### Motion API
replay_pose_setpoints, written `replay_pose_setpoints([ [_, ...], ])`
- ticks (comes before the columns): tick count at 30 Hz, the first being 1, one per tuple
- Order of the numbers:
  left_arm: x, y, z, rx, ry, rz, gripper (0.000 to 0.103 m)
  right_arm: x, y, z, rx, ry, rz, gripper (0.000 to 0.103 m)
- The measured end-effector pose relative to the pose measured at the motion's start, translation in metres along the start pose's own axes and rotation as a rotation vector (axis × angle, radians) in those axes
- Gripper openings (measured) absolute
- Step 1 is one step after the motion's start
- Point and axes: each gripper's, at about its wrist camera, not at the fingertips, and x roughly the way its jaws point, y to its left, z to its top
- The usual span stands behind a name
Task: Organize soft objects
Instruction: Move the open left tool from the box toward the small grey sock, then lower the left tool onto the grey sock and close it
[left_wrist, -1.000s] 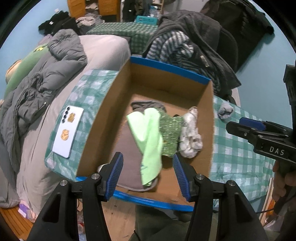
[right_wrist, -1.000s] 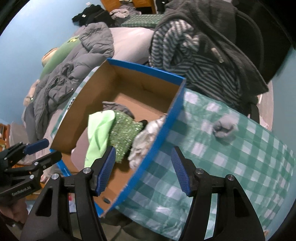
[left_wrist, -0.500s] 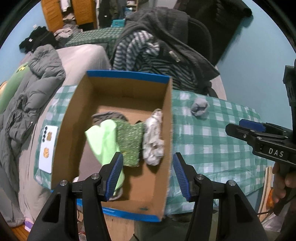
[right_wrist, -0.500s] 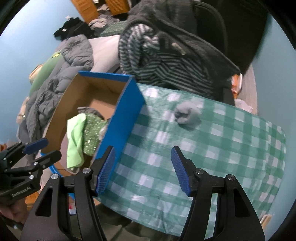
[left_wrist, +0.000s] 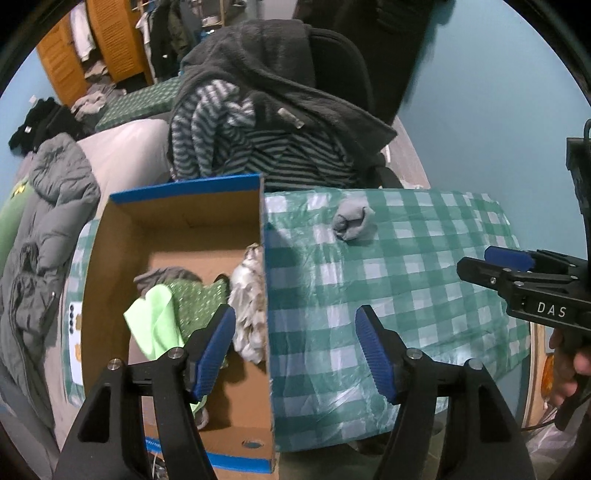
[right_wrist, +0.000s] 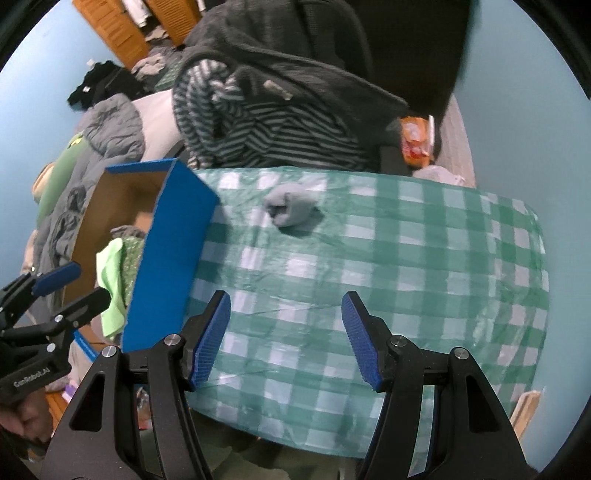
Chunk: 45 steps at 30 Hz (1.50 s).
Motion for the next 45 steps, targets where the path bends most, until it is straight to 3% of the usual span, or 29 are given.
replay_pose_setpoints([
  [8, 0.012, -0.018, 0.016, 0.034, -0.005, -0.012, 0.069, -0.008, -0.028, -0.003, 0.048, -0.012, -0.02, 0.063],
  [21, 0.054, -0.048, 0.041, 0.055, 0.068, -0.08, 0.069, -0.009, -0.068, -0.002, 0.098, -0.009, -0.055, 0.063],
  [29, 0.079, -0.06, 0.057, 0.072, 0.089, -0.093, 0.07, 0.005, -0.084, 0.007, 0.103, 0.01, -0.072, 0.063],
  [33, 0.095, -0.065, 0.065, 0.081, 0.105, -0.092, 0.076, 0.014, -0.092, 0.013, 0.105, 0.025, -0.081, 0.063],
  [37, 0.111, -0.072, 0.074, 0.093, 0.115, -0.109, 0.076, 0.025, -0.1, 0.016, 0.121, 0.042, -0.096, 0.063],
  [45, 0.156, -0.083, 0.091, 0.117, 0.183, -0.088, 0.076, 0.043, -0.116, 0.02, 0.155, 0.075, -0.111, 0.063],
])
